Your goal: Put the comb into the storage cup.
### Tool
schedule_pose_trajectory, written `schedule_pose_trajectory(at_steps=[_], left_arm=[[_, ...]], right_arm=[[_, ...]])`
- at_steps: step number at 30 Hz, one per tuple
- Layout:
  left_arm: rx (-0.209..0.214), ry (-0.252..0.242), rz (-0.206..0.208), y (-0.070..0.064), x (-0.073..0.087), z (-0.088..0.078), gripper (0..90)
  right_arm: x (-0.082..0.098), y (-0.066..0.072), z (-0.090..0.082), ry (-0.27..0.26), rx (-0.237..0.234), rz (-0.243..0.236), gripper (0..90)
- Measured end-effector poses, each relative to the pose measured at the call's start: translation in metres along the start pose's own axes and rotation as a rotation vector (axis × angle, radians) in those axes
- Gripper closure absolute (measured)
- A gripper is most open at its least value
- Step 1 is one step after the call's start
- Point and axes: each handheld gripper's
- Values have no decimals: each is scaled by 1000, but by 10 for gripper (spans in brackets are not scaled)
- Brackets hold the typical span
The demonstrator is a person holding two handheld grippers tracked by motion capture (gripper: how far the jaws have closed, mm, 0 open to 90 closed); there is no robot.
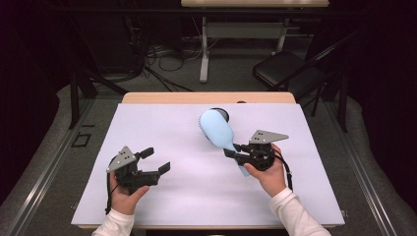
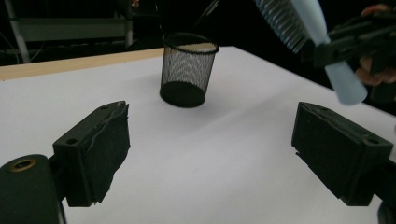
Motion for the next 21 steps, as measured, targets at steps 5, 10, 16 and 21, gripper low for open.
schedule_pose_trajectory(at_steps=[5,10,16,21], left_arm=[[32,-46,-91,5,-18,9,116],[49,-62,-126,10,-31,17,116],[64,-38,-178,12,-41,30,116],[95,-14,-209,9,-50,42,116]], right_arm=[[-4,0,6,-23,-9,-1,695],[-7,0,7,-38,-11,-9,695],[-7,2,4,-45,-10,-15,696],[-8,1,2,-55,-15,-11,695]])
Point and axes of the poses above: each handheld gripper's, and its own axes: z roughly forward along the jaws, x roughly out of its underside, y roughly to its left, and after that the axes turned 14 degrees about -y, right-handed
